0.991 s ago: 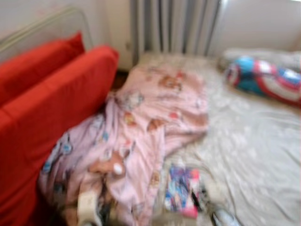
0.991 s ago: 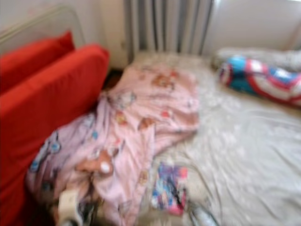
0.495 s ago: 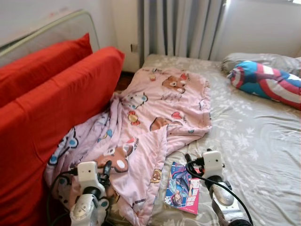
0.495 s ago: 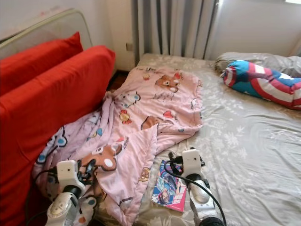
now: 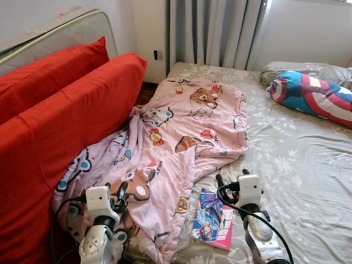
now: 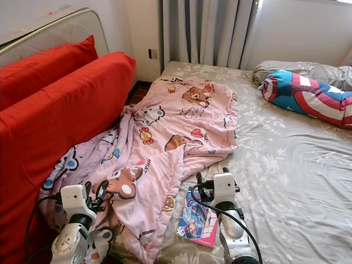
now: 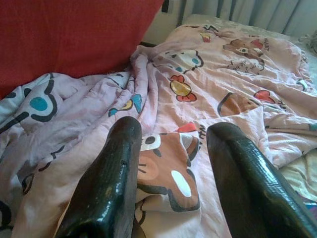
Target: Clean up the room
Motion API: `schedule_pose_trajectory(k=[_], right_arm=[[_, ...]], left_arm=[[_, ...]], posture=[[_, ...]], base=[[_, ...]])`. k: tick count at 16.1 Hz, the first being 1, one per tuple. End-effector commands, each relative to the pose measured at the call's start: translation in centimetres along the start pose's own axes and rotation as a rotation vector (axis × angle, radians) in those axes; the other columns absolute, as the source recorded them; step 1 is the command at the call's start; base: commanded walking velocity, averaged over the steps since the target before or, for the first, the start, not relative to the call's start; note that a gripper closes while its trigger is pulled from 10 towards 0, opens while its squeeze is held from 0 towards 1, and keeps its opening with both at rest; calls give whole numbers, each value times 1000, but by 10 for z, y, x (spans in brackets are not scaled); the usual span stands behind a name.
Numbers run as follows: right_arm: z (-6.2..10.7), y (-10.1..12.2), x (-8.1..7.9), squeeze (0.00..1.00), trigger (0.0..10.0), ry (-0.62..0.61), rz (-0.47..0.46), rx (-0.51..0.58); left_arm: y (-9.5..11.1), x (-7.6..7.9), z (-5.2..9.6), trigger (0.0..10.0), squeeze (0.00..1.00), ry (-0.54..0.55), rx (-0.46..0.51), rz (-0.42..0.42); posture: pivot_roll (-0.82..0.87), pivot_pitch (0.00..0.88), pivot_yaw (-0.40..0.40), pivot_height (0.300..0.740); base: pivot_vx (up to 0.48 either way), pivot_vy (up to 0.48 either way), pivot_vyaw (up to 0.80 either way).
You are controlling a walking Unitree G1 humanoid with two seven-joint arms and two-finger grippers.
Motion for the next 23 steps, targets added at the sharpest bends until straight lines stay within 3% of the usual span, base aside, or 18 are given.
schedule_pose_trajectory(k=[1, 3, 8, 19, 23], right_arm=[[-5, 8, -3, 0, 10000, 2, -3, 19], [-6, -3, -6, 0, 10000, -11, -2, -44], [-8, -2, -12, 0, 10000, 0, -1, -48], [-8, -4, -11, 0, 10000, -19, -12, -64], [-10, -2, -12, 0, 10000, -15, -11, -61]], left_arm=[[3, 0, 0, 10000, 0, -3, 4, -3], [4, -1, 1, 10000, 0, 7, 6, -2], [2, -2, 3, 10000, 0, 2, -9, -9], [10, 1, -5, 10000, 0, -11, -12, -13], [13, 5, -12, 10000, 0, -35, -16, -22]], posture=[[-43, 0, -37, 740], [-32, 0, -42, 732], [-26, 0, -36, 677], [-36, 73, -18, 677], [-37, 84, -14, 647]], base=[[0, 0, 0], [0, 0, 0], [0, 0, 0], [0, 0, 0], [0, 0, 0]])
Point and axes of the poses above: a point about 5 cm out from each wrist's last joint towards the gripper, its own z axis pointing back from the gripper into the wrist, its own y axis along the axis of the wrist's last joint, x = y × z, the point moved 5 cm from there along -z, pointing out of the wrist towards the gripper, and after that the axes turned 14 degrees about -z, right-handed, at the moved point
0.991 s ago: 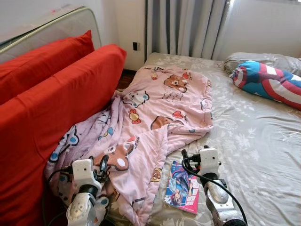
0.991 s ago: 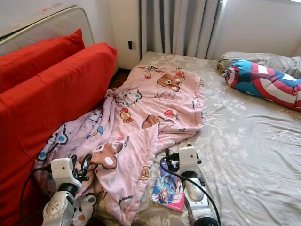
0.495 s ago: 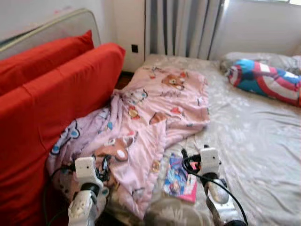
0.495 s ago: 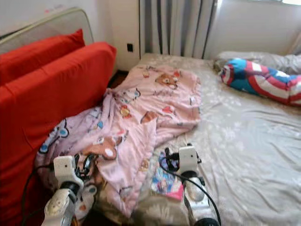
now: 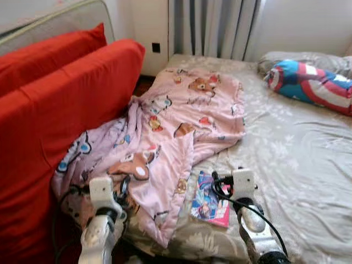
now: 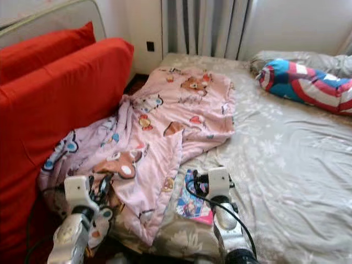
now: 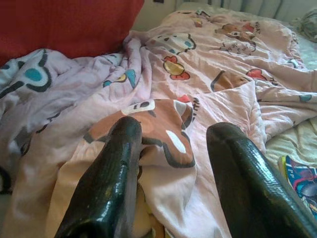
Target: Clean up the room
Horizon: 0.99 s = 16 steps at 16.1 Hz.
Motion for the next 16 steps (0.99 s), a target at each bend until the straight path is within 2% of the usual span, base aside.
schedule_pose_trajectory(k=[1, 10, 13, 16], right_arm=[[2, -3, 1, 0, 10000, -3, -15, -10], [1, -2, -3, 0, 10000, 1, -16, -8], [0, -9, -1, 0, 10000, -18, -4, -57], [0, -4, -5, 0, 10000, 10, -14, -15]], left_arm=[[-3, 0, 0, 10000, 0, -7, -22, -2], [0, 2, -3, 10000, 0, -11, -17, 3], [0, 2, -4, 10000, 0, -12, -20, 5], [0, 3, -5, 10000, 0, -16, -19, 4]], posture=[[-34, 89, -13, 647], [-34, 97, -12, 647], [-32, 94, -11, 647], [-32, 89, -10, 623]], base=[[0, 0, 0], [0, 0, 0], [0, 0, 0], [0, 0, 0]])
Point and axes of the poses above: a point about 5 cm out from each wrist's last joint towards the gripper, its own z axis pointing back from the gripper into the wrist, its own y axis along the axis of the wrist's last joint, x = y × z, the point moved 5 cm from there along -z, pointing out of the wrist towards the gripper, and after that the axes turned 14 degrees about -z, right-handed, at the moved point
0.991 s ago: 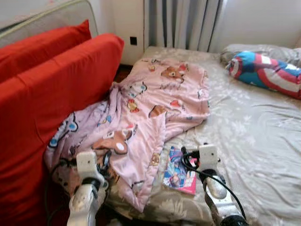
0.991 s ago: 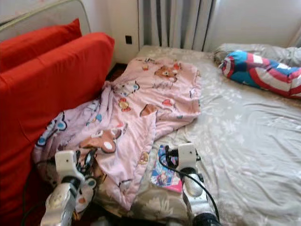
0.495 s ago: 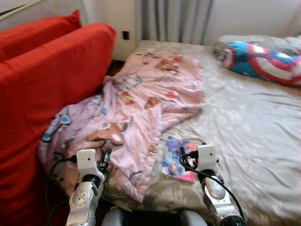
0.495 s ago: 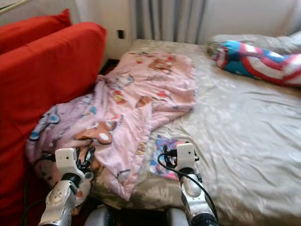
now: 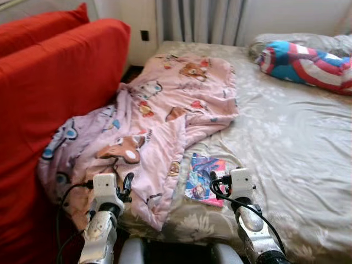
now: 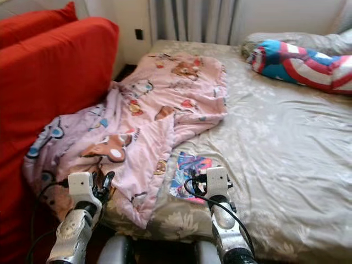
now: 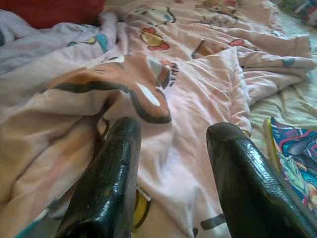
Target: Clean up the room
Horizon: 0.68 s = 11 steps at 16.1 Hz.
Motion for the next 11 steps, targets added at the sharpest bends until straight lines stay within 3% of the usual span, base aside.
schedule_pose_trajectory(k=[1, 11], right_arm=[[1, -3, -2, 0, 10000, 7, -4, -7], [0, -7, -5, 0, 10000, 18, -1, -31]], left_arm=[[-3, -3, 1, 10000, 0, 4, -15, 0], [-1, -1, 0, 10000, 0, -4, -7, -3]], posture=[[-31, 83, -11, 623], [-29, 49, -12, 589]], base=[[0, 0, 0], [0, 0, 0]])
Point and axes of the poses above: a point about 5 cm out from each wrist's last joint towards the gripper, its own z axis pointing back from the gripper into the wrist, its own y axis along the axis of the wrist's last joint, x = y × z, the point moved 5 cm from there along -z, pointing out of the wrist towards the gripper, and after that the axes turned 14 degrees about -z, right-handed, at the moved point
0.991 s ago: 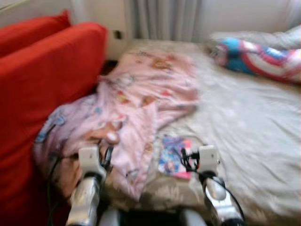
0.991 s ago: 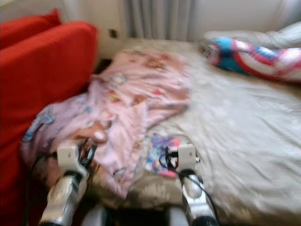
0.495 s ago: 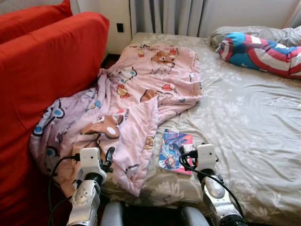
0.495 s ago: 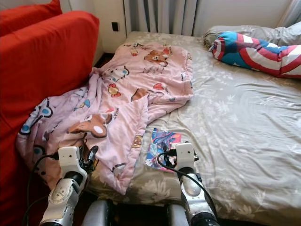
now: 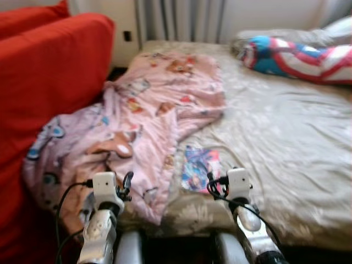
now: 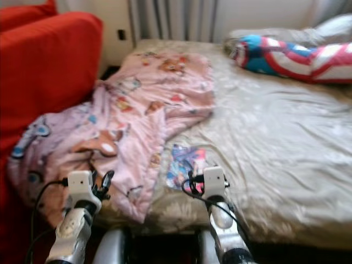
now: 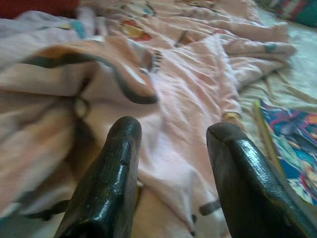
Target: Clean up the room
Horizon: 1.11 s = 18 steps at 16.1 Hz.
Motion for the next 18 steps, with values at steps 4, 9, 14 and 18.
schedule_pose_trajectory(k=[4, 9, 14, 18], right_arm=[[0, -6, -4, 0, 10000, 30, -29, -36], [1, -6, -11, 0, 10000, 71, -30, -32], [-3, -5, -6, 0, 10000, 31, -118, -43], [-14, 0, -6, 0, 10000, 8, -215, -87]], left_arm=[[-1, 2, -2, 10000, 0, -15, -12, 10], [1, 0, -2, 10000, 0, -7, -2, 11], [1, 0, -2, 10000, 0, -12, -3, 11], [1, -2, 1, 10000, 0, -8, -4, 6]], posture=[[-26, 47, -12, 589], [-23, 61, -13, 589], [-20, 71, -7, 589], [-4, 86, -4, 589]], base=[[0, 0, 0], [112, 0, 429], [307, 0, 0], [313, 0, 0]])
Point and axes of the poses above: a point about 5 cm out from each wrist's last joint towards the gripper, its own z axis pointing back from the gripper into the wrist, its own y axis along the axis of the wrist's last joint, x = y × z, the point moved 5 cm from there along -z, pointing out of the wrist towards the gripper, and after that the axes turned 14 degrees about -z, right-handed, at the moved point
